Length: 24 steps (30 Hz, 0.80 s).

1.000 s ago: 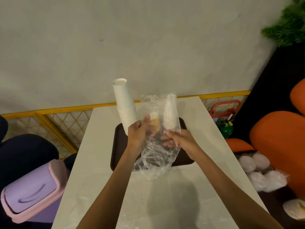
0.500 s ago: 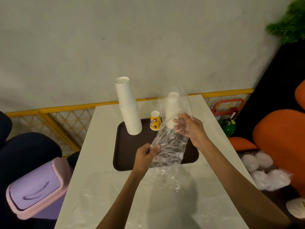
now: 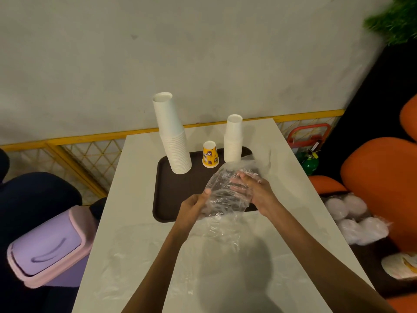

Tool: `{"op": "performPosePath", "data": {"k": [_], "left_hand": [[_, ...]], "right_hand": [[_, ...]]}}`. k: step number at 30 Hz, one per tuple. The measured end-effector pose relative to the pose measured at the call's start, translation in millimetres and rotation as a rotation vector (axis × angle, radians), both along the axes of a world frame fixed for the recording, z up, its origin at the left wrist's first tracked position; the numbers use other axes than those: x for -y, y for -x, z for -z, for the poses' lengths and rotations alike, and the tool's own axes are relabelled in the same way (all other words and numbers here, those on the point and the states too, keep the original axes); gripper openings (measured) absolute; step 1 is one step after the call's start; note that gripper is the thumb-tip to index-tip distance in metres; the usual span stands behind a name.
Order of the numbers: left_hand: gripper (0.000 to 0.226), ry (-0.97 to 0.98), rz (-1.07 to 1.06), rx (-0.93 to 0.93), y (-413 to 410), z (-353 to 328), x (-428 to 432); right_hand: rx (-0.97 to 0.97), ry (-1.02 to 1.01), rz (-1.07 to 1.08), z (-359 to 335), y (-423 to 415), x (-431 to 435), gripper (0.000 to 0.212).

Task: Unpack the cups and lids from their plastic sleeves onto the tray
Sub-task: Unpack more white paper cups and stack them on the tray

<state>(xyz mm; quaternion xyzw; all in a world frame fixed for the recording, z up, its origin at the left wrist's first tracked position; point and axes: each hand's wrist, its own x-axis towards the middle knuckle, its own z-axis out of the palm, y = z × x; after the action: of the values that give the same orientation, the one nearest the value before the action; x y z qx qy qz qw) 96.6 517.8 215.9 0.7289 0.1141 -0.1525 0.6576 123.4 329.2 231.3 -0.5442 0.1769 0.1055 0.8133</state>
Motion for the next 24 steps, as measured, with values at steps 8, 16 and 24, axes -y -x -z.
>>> {"op": "performPosePath", "data": {"k": [8, 16, 24], "left_hand": [[0.045, 0.003, 0.018, -0.038, 34.5, 15.8, -12.5], [0.021, 0.2, -0.298, -0.027, 41.2, 23.3, -15.5], [0.02, 0.187, -0.344, 0.019, 37.0, 27.0, -45.6]], "right_hand": [[-0.01, -0.033, 0.189, 4.5, 1.4, -3.7, 0.027], [-0.033, -0.066, 0.235, 7.9, 8.5, -11.0, 0.023], [-0.082, -0.084, 0.281, 12.9, 12.3, -18.2, 0.028]]}}
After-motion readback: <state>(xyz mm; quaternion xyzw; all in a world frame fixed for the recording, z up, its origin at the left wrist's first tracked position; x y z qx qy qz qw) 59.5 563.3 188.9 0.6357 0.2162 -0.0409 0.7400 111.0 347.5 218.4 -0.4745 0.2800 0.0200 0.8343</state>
